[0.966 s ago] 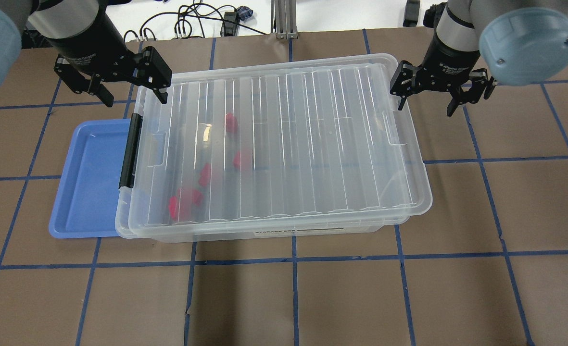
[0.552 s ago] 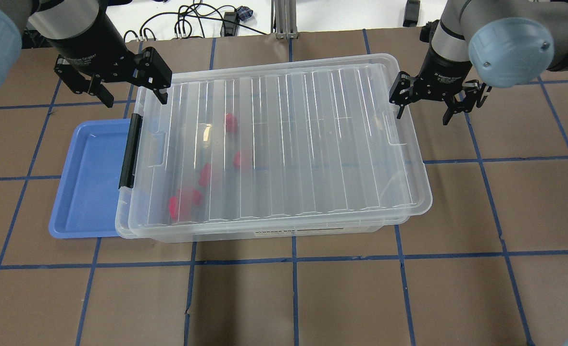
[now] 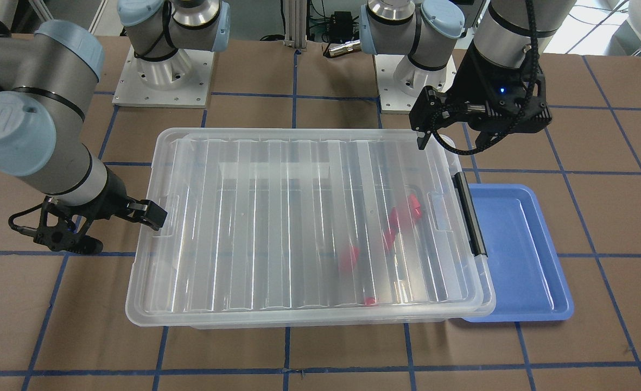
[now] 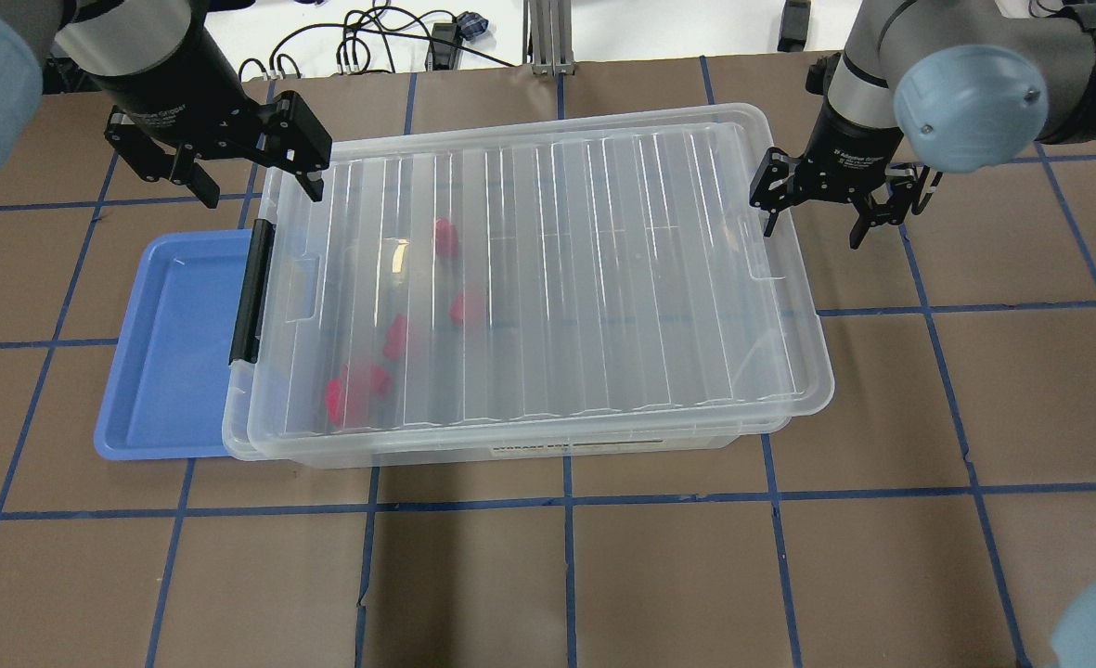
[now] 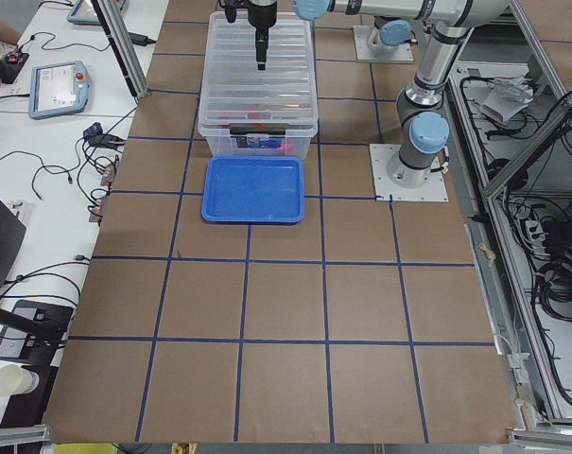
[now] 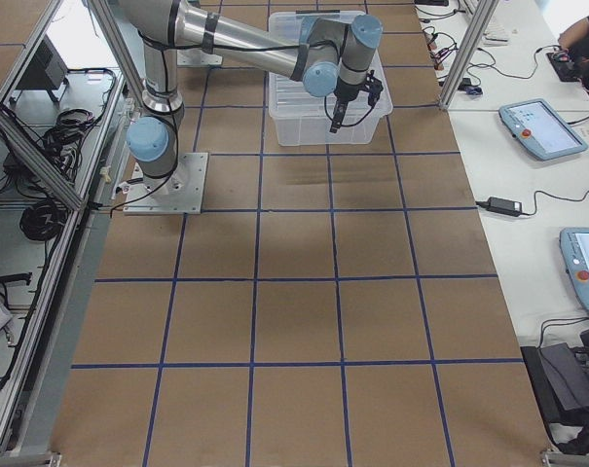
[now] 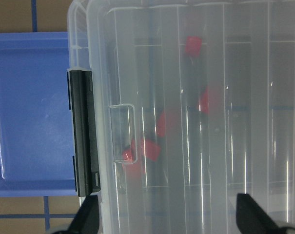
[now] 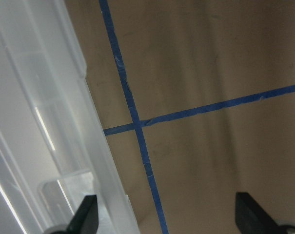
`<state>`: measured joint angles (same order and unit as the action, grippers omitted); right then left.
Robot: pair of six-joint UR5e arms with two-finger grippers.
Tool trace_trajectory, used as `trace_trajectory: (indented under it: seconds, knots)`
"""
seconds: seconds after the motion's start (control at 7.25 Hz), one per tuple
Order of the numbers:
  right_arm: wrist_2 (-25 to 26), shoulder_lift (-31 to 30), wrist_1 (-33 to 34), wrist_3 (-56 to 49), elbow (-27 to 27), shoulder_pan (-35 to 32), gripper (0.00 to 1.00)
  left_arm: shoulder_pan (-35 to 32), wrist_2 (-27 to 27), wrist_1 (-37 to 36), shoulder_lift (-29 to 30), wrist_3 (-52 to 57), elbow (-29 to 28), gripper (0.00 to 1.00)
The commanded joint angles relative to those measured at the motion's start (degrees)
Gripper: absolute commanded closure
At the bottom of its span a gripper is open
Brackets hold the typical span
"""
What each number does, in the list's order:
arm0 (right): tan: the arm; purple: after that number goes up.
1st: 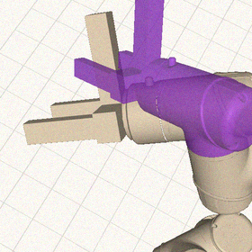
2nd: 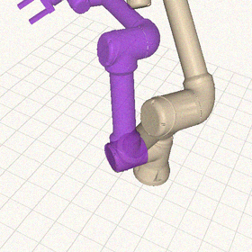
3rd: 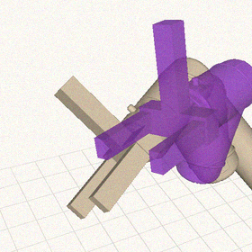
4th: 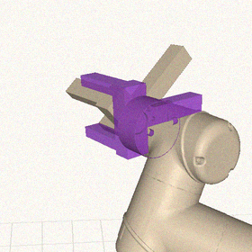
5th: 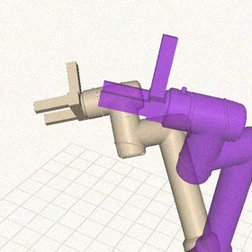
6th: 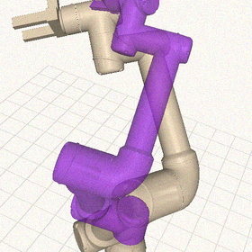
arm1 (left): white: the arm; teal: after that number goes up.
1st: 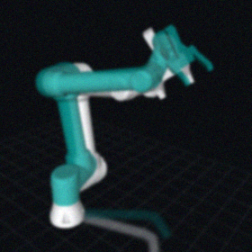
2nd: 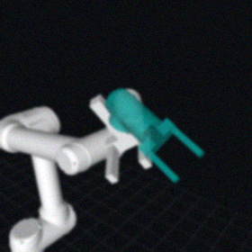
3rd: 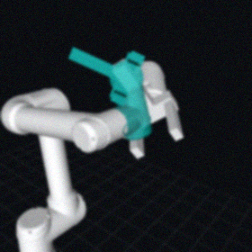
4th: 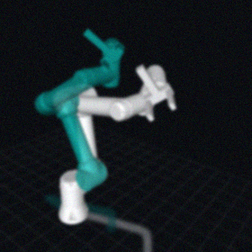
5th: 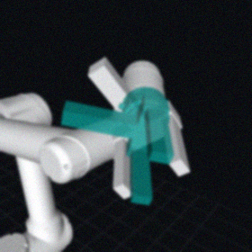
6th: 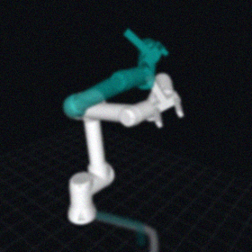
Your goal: Place red block in blue tray from box
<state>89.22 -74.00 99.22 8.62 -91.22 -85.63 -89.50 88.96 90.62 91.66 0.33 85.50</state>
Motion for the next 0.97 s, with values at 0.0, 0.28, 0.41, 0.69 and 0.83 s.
trace_trajectory:
  seconds: [0.0, 0.28, 0.41, 0.69, 0.83]
  knots:
    - [0.3, 0.4, 0.1, -0.1, 0.7, 1.6, 0.00, -0.1, 0.1, 0.0, -0.2, -0.1, -0.2, 0.00]
    - [0.4, 0.4, -0.1, -1.7, 0.9, 4.0, 0.00, -0.1, 0.1, 0.1, -0.2, -0.2, -0.4, 0.00]
    - [0.6, 0.2, 0.4, -2.0, 0.9, 4.1, 0.00, -0.1, 0.0, 1.4, -0.3, -0.2, -0.5, 0.00]
    - [0.6, 0.1, 1.4, -2.1, 1.0, 5.6, 0.00, -0.6, 0.0, 1.8, -0.1, -0.4, -0.5, 0.00]
    - [0.6, -0.1, 1.6, -5.4, 1.0, 7.4, 0.00, -0.6, 0.1, 1.8, -0.1, -0.5, -0.4, 0.00]
